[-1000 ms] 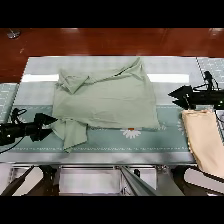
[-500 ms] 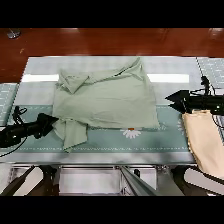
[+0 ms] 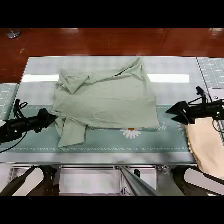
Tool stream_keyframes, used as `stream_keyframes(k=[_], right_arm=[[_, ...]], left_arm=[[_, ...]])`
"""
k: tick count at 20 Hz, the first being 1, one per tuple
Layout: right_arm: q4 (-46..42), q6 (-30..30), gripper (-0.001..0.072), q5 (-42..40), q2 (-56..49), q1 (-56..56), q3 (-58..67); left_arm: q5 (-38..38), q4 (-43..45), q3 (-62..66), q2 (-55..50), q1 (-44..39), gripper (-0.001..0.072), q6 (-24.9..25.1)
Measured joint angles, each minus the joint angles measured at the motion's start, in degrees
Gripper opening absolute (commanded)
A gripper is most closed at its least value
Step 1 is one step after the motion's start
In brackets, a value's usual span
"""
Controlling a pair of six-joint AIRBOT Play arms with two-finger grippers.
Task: Fold the shirts.
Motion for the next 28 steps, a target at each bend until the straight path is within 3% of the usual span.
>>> stream_keyframes(k=[6,11,12,14,20,23,28], right_arm=[[-5.2,4.9,0.0629,-1.9,-0.6,8.9,-4.0],[-1.4,7.0,0.0614,-6.4,-1.7,13.9,-4.0],[-0.3,7.1,0.0557,-8.0,-1.8,14.9,-3.7],[0.6,7.1,0.0023,-11.3,-2.1,17.1,-3.6],[2.1,7.3,0.0018,-7.7,-2.2,20.1,4.9],[1.7,8.4,0.0018,-4.5,-1.3,18.1,20.2],[1.2,11.3,0.0018,0.6,-0.5,15.9,56.5]], left_arm=[[-1.2,-0.2,0.4,0.0,-0.2,0.0035,0.2],[-2.1,-0.2,0.5,0.0,-0.2,0.0035,0.1],[-2.3,-0.2,0.5,-0.1,-0.2,0.0034,0.2],[-2.5,-0.2,0.5,-0.1,-0.2,0.0035,0.2],[-5.0,-0.5,7.2,0.9,-0.2,0.0034,0.0],[-7.2,-3.5,20.4,2.3,-0.2,0.0034,0.0],[-9.8,-5.0,50.3,3.1,-0.2,0.0034,-3.1]])
